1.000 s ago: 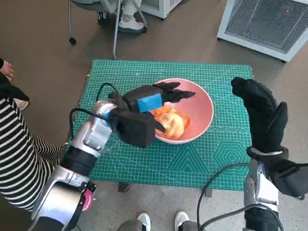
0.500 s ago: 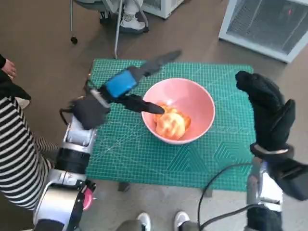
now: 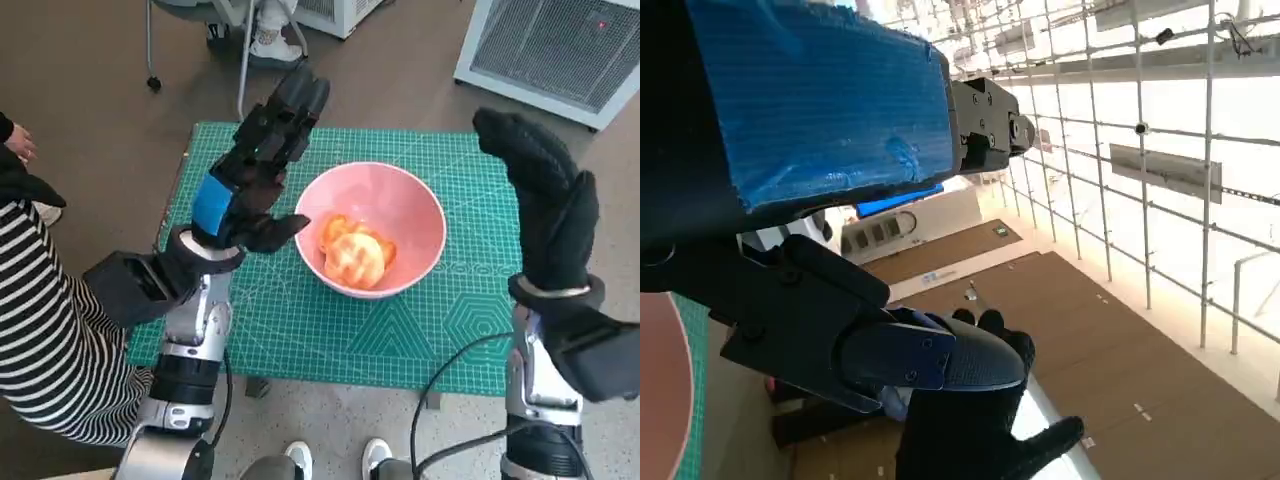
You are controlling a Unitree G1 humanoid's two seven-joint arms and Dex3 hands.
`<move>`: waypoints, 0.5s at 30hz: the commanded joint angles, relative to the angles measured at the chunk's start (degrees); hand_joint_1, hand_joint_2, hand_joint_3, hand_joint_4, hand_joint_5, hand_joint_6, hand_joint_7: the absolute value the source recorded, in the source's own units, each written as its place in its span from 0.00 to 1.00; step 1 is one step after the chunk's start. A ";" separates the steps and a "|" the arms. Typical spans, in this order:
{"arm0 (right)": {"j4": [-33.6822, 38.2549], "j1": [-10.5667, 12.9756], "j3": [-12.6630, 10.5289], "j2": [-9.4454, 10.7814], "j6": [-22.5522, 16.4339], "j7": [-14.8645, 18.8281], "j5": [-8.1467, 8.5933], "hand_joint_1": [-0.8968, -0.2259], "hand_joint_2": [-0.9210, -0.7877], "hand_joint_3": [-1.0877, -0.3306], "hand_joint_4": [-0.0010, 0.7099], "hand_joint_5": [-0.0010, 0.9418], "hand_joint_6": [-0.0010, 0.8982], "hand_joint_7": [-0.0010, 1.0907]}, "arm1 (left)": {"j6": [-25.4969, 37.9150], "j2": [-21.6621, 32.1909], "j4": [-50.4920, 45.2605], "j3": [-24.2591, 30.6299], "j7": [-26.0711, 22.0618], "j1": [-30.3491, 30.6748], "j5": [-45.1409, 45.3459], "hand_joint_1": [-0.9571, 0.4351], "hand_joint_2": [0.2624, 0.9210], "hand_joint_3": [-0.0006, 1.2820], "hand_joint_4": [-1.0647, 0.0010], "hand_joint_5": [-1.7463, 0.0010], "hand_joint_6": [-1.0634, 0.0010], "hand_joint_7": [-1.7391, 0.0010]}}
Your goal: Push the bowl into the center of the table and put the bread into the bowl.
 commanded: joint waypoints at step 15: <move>0.40 -0.26 0.69 -0.02 0.91 -0.01 0.70 0.15 0.00 0.50 0.25 0.01 0.05 0.45 | 5.27 0.84 -4.08 0.88 -0.36 2.05 -0.59 0.16 1.00 0.12 1.00 1.00 1.00 0.83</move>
